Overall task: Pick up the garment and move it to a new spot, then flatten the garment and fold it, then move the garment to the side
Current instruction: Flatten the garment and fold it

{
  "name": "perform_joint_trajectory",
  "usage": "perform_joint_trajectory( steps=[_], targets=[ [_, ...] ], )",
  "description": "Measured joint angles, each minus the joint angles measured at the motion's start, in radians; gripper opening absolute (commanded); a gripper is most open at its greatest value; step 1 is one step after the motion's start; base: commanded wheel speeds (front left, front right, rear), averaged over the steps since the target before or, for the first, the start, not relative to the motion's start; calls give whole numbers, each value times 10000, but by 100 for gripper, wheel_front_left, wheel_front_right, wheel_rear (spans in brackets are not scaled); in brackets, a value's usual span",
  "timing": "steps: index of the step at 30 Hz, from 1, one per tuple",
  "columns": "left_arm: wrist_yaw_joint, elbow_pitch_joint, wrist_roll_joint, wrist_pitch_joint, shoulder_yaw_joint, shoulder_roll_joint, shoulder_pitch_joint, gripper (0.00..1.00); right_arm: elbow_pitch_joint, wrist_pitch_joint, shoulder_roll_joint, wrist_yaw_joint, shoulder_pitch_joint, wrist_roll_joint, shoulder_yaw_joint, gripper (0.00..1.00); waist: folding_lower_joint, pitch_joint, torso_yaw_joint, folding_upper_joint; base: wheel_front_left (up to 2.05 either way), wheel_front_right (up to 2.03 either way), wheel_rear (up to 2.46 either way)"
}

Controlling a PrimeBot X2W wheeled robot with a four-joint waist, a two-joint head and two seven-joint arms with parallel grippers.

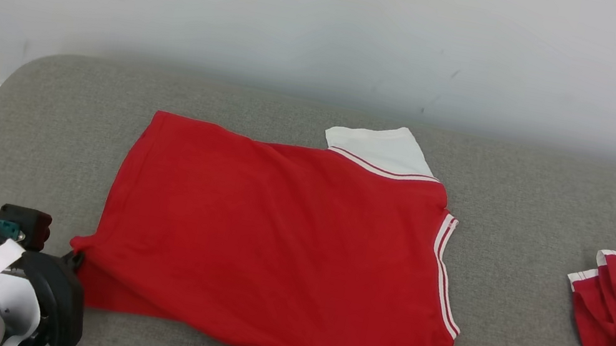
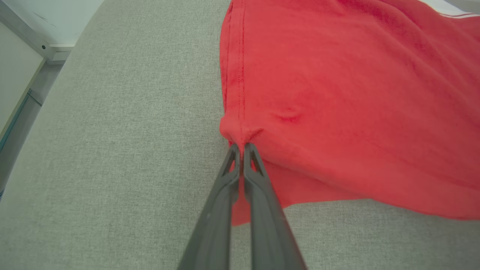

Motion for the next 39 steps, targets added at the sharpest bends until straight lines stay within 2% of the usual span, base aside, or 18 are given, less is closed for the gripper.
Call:
perform_joint_trajectory(
  steps=[7, 16, 26, 39],
  targets=[
    [178, -658, -8, -169, 148, 84, -4, 0, -635, -163, 140, 0, 44, 851, -512, 0, 0, 49, -85, 0, 0, 0, 0],
    [284, -1168, -6, -169, 251, 224, -51, 0, -786, -445, 173, -17, -720, 1212, -1335, 0, 0, 259, -234, 0, 0, 0, 0],
    [240, -1258, 46, -165, 209, 274, -999, 0, -222, -708, 222, -92, -2459, 1365, -1530, 0, 1, 709, -486, 0, 0, 0, 0],
    [199, -763, 155, -81, 169, 228, -2099, 0, 1252, -1177, 286, -102, -5042, 1292, -1344, 0, 1, 1542, -770, 0, 0, 0, 0]
  ],
)
